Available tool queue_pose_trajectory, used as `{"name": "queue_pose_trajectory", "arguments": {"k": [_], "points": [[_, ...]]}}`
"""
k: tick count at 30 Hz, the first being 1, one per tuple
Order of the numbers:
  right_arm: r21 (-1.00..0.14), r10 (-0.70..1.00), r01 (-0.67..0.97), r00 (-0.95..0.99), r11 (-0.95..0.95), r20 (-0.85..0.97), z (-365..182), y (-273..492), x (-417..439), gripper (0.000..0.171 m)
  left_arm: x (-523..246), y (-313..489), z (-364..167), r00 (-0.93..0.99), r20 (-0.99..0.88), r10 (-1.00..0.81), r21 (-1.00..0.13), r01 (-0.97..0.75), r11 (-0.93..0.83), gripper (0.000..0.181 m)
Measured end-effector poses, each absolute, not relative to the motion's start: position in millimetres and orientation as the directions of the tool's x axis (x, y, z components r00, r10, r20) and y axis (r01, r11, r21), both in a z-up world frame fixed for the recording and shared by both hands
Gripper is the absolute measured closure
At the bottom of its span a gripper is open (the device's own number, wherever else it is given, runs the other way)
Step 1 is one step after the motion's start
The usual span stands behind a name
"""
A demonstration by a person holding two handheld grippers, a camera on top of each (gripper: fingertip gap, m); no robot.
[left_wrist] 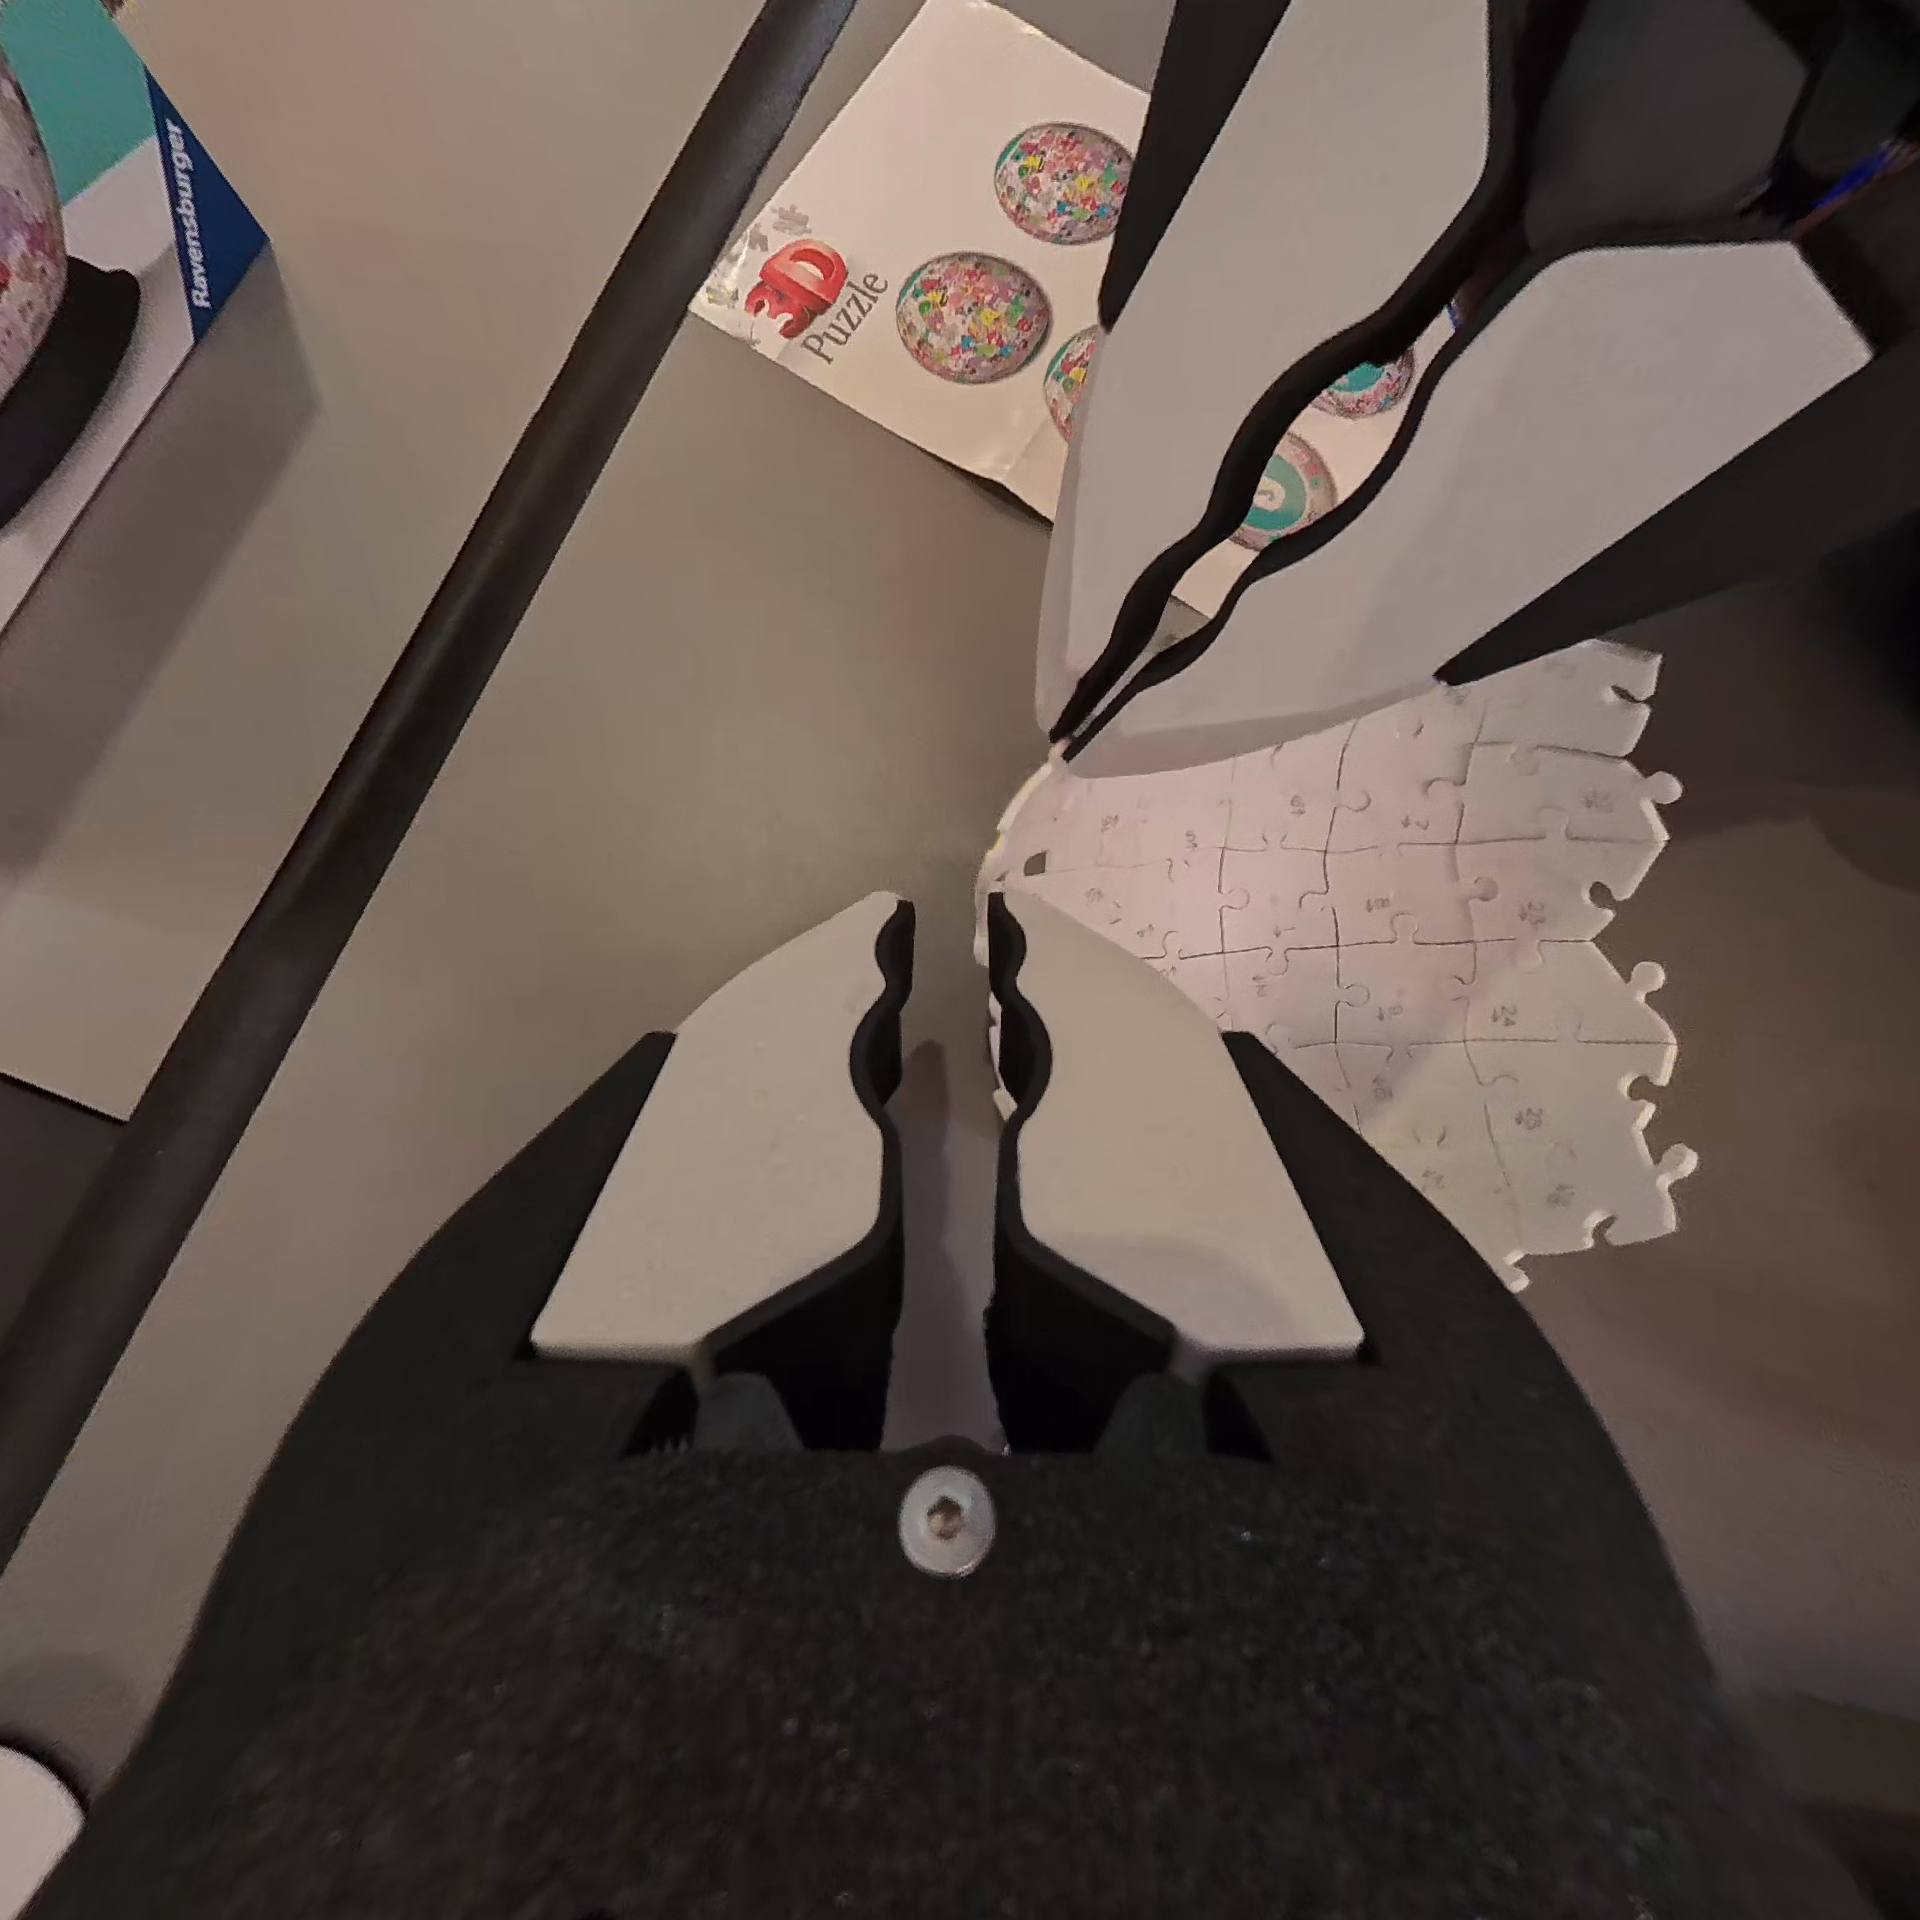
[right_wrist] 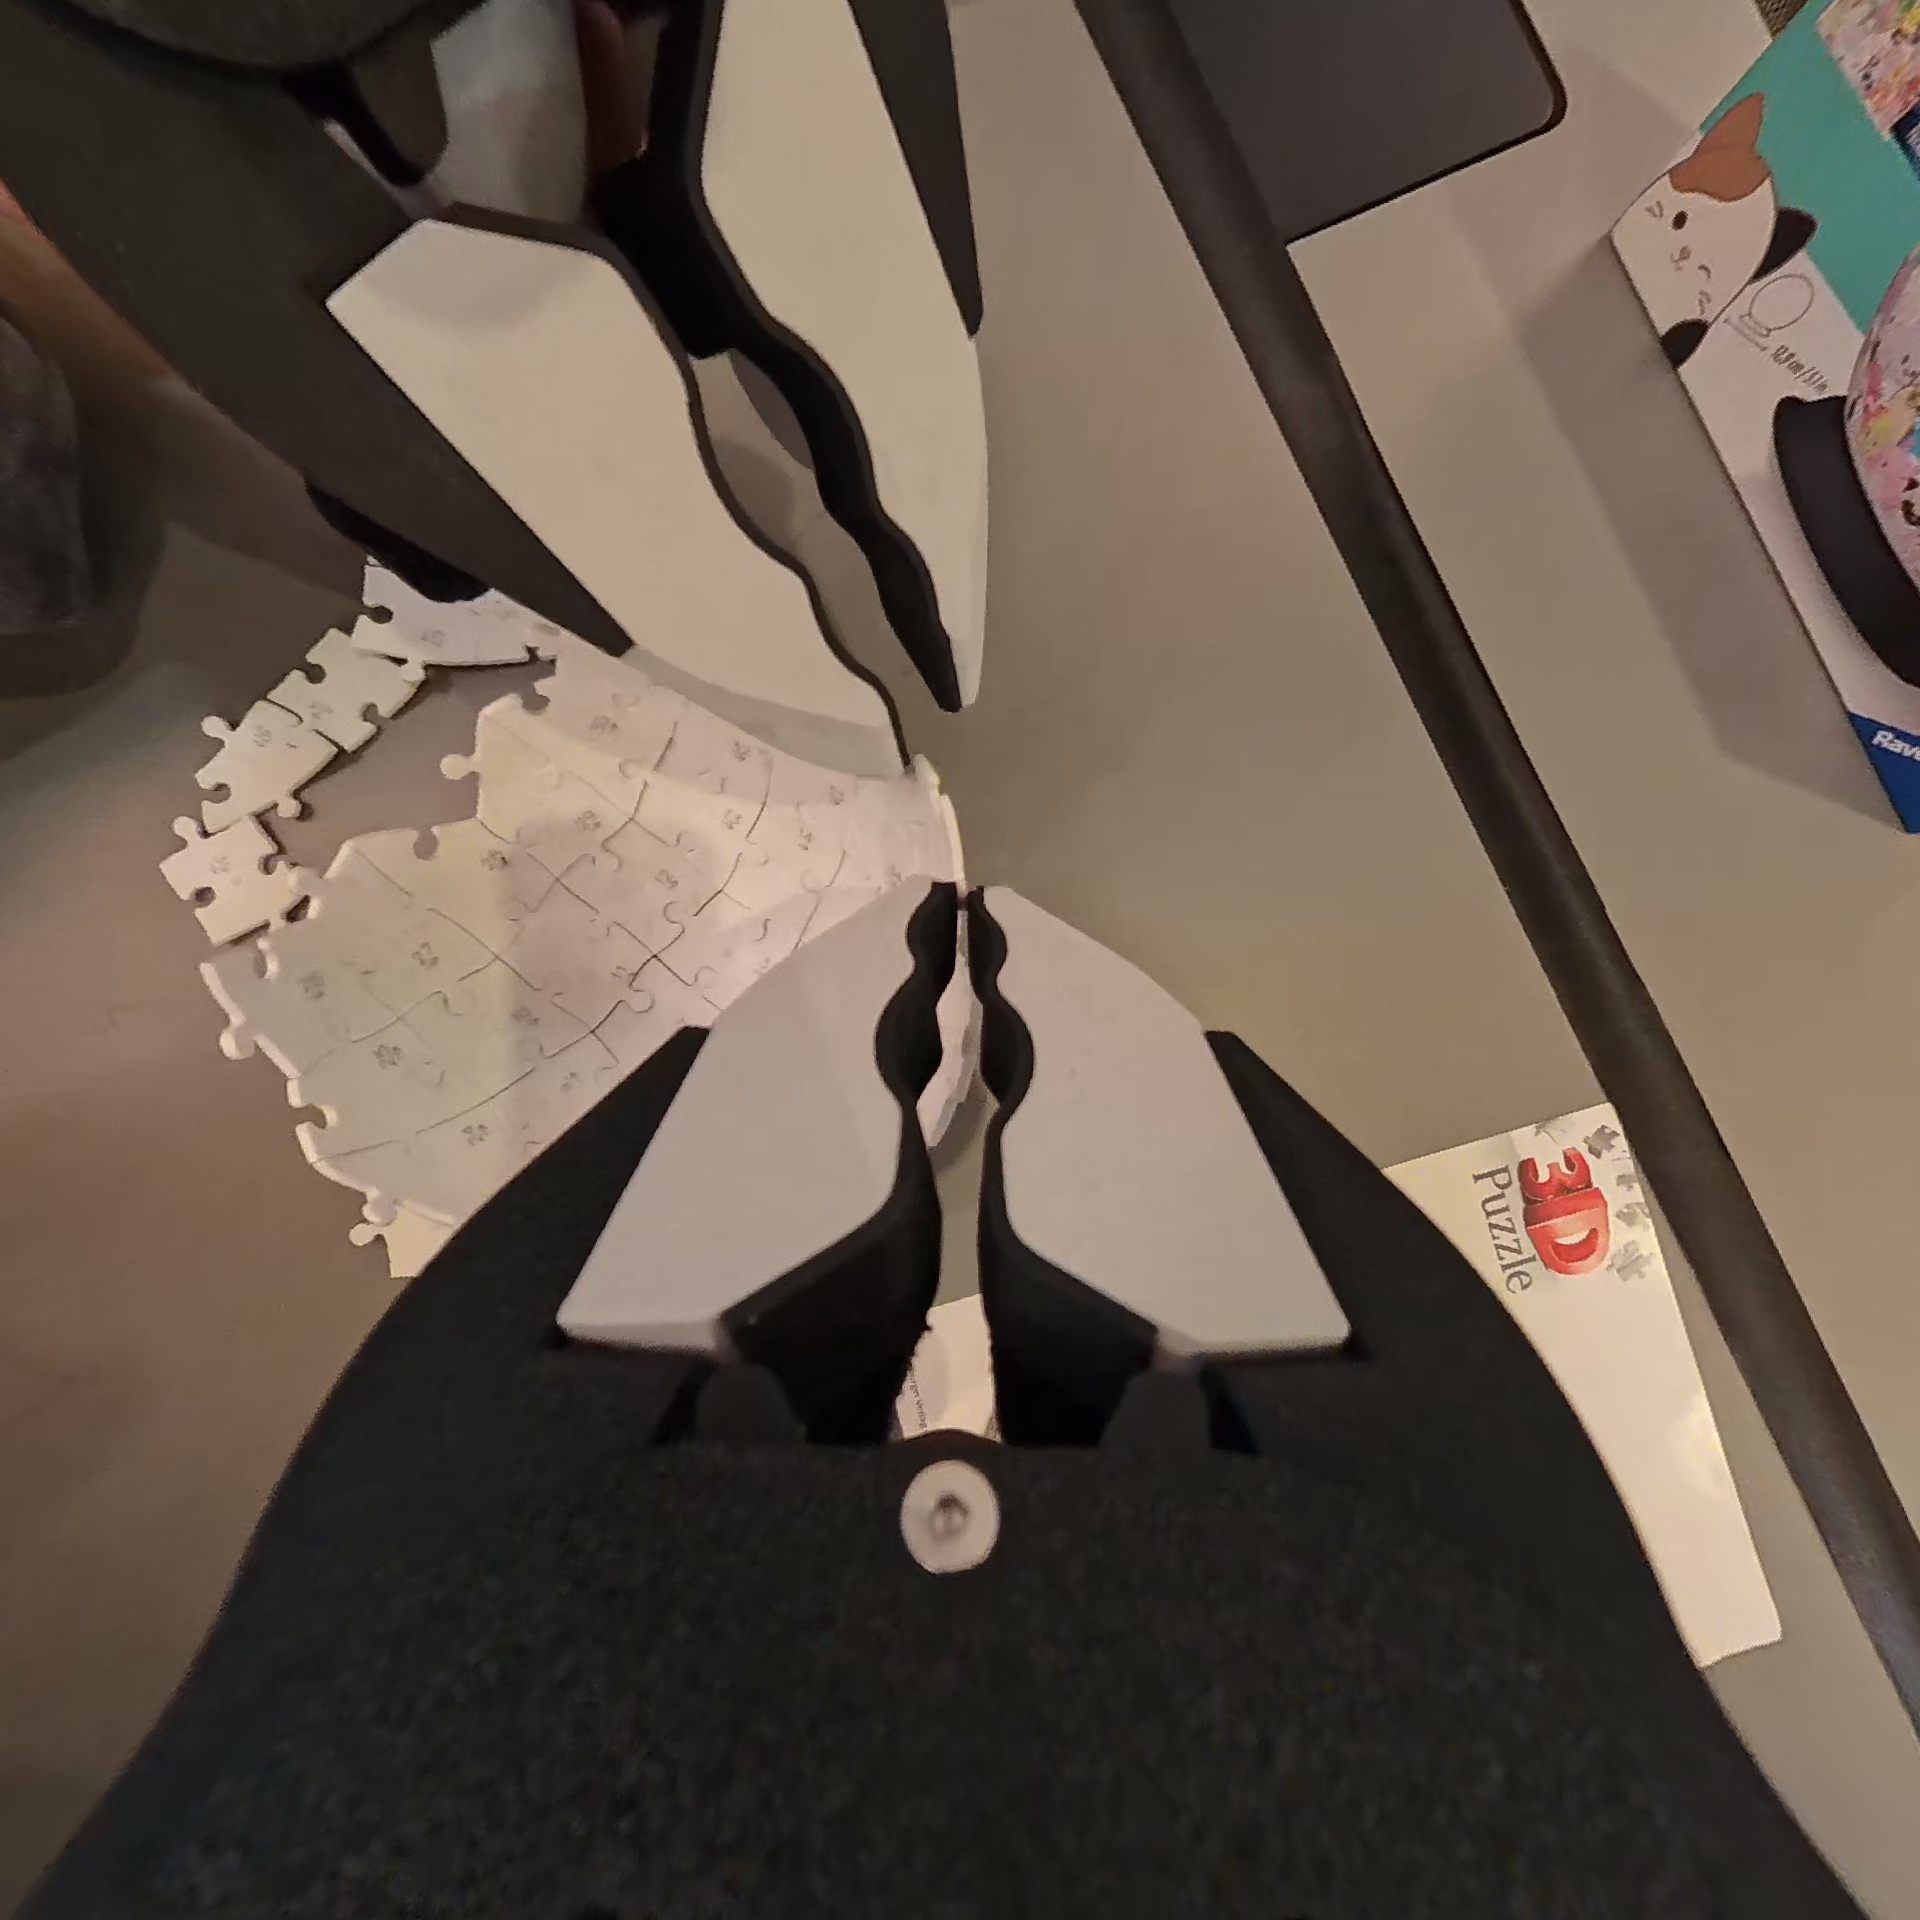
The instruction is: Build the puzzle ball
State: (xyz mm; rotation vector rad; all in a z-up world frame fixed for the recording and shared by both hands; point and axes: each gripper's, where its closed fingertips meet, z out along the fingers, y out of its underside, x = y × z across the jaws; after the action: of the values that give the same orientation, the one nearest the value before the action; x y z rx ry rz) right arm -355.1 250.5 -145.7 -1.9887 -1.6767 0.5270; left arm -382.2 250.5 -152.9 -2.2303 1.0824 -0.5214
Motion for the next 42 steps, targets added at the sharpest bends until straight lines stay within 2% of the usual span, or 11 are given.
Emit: {"name": "queue_pose_trajectory", "arguments": {"k": [6,9,17,26,30,39,41,42], "points": [[-0.635,0.985,0.758,0.169,-0.148,-0.028,-135.5,249.6,-356.9,0.169,-378.3,248.8,-146.6,0.571,0.082,-0.817,-0.688,-0.56,-0.461,0.17],[-0.665,0.984,0.728,0.168,-0.168,-0.065,-127.8,249.4,-356.5,0.169,-374.9,247.0,-140.6,0.556,0.105,-0.824,-0.71,-0.538,-0.454,0.178],[-0.674,0.983,0.717,0.157,-0.177,-0.091,-127.2,249.7,-354.6,0.169,-373.2,245.6,-128.5,0.542,0.161,-0.825,-0.746,-0.48,-0.461,0.181],[-0.713,0.994,0.698,0.108,-0.058,0.025,-118.9,251.0,-357.9,0.165,-372.8,246.3,-132.5,0.549,0.191,-0.814,-0.728,-0.477,-0.493,0.181],[-0.688,0.992,0.726,0.084,0.001,0.09,-124.1,251.0,-357.5,0.167,-371.7,245.0,-133.9,0.545,0.189,-0.817,-0.721,-0.488,-0.492,0.181],[-0.718,0.966,0.696,0.194,-0.013,0.171,-115.8,293.4,-346.1,0.163,-393.1,255.7,-130.4,0.622,0.175,-0.763,-0.729,-0.439,-0.525,0.181],[-0.738,0.976,0.669,0.203,-0.083,0.074,-128.5,303.3,-348.9,0.159,-398.7,260.3,-128.9,0.65,0.195,-0.734,-0.731,-0.403,-0.55,0.165],[-0.701,0.98,0.7,0.198,-0.137,0.007,-144.3,305.6,-347.8,0.152,-400.2,261.8,-128.2,0.661,0.203,-0.723,-0.731,-0.388,-0.561,0.154]]}}
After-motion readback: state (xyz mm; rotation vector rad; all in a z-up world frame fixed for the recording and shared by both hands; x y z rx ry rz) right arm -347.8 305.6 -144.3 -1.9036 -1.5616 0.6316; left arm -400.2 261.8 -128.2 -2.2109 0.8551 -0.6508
